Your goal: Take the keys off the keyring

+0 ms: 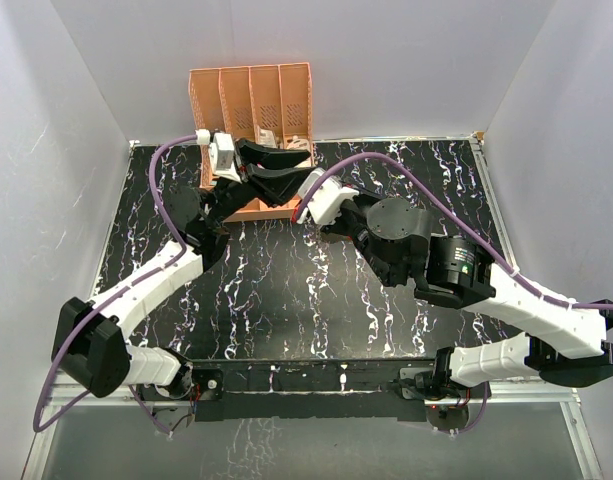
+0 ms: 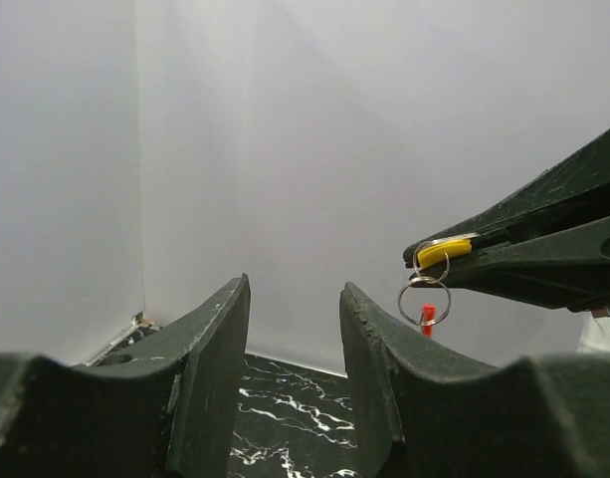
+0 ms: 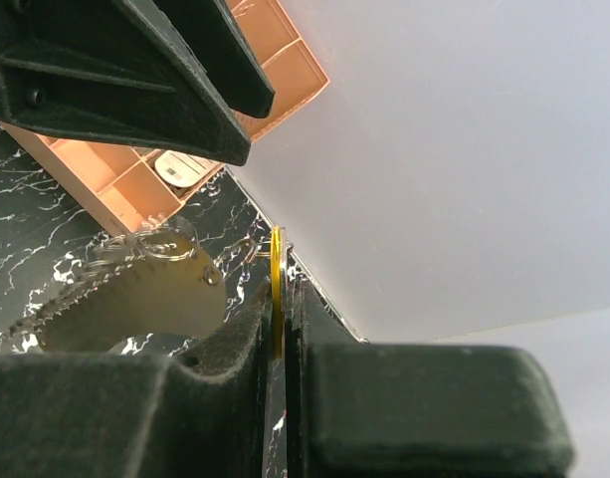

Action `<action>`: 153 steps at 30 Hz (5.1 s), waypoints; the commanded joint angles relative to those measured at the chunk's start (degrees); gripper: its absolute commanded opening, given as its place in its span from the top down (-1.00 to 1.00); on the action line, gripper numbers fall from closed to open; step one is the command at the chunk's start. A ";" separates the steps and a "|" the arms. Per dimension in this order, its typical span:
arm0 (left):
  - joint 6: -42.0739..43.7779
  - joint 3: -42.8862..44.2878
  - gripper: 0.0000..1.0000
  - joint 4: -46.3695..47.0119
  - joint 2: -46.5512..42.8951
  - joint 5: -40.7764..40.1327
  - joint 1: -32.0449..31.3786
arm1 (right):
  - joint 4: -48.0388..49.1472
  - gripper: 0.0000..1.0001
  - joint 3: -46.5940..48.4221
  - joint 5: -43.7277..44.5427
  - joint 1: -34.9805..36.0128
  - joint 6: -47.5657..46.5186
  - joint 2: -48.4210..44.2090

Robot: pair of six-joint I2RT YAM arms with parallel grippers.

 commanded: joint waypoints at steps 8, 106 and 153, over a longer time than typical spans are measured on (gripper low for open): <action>-5.49 4.31 0.12 9.07 2.30 6.62 0.24 | 3.82 1.00 0.68 0.29 0.26 0.10 -1.12; -19.66 5.41 0.46 27.28 10.88 14.20 -0.83 | 7.07 1.00 -1.16 0.10 0.30 -0.78 -1.12; -5.73 2.36 0.44 12.67 7.12 6.35 -4.93 | 8.49 1.00 -1.79 0.25 0.31 -1.04 -2.30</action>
